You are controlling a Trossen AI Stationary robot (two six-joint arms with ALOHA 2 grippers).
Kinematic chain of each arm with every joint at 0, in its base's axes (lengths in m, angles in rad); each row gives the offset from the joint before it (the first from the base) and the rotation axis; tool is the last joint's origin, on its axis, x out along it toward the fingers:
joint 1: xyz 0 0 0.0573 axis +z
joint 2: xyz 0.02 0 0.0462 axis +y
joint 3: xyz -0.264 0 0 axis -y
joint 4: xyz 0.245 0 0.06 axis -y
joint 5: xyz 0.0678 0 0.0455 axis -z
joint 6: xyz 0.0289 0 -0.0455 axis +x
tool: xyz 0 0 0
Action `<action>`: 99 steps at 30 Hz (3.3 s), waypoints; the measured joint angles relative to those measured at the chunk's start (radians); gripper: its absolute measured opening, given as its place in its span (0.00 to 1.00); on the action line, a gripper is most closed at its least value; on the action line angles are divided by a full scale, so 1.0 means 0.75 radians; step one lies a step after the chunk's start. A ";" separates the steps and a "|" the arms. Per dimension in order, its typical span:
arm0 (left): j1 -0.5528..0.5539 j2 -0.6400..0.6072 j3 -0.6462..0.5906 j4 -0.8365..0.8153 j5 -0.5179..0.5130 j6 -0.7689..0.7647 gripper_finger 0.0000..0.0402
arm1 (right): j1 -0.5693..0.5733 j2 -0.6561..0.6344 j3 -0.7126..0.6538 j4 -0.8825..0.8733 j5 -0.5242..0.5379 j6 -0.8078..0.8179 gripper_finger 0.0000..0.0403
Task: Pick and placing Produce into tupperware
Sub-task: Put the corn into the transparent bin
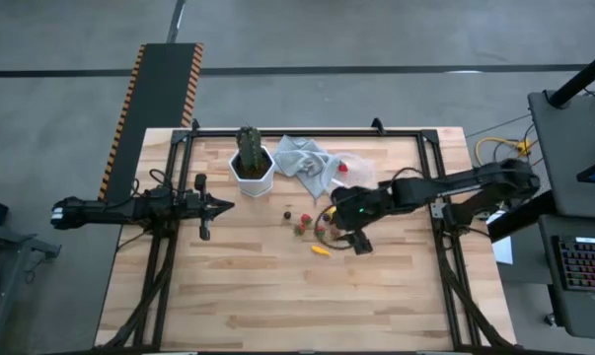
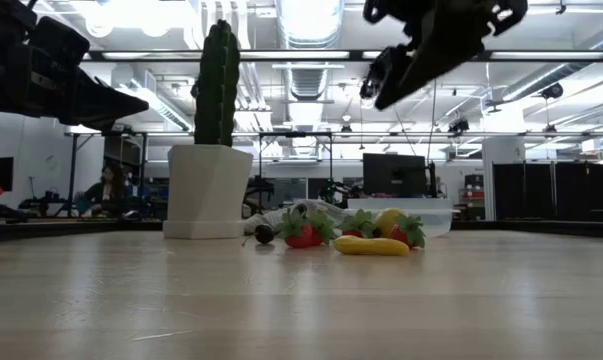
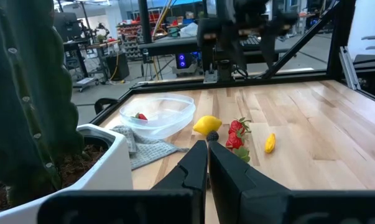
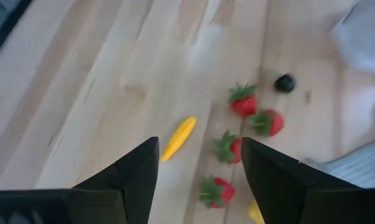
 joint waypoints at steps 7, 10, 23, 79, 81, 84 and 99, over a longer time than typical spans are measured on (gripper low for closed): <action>0.000 0.000 0.000 0.000 0.000 0.000 0.00 | 0.055 0.139 0.025 0.030 -0.001 0.095 0.54; 0.000 0.000 0.000 0.000 0.000 0.000 0.00 | 0.073 0.195 0.066 0.030 -0.001 0.134 0.54; 0.000 0.000 0.000 0.001 0.000 0.000 0.00 | 0.098 0.481 0.298 -0.071 0.041 0.325 0.54; 0.000 0.000 0.000 0.001 0.000 0.001 0.00 | 0.150 0.734 0.410 -0.270 0.208 0.372 0.54; 0.000 0.000 0.000 0.001 0.000 0.001 0.00 | 0.150 0.734 0.399 -0.260 0.208 0.374 0.54; 0.000 0.000 0.000 0.001 0.000 0.001 0.00 | 0.150 0.734 0.392 -0.253 0.208 0.375 0.54; 0.000 0.000 0.000 0.001 0.000 0.001 0.00 | 0.153 0.734 0.362 -0.208 0.208 0.413 0.54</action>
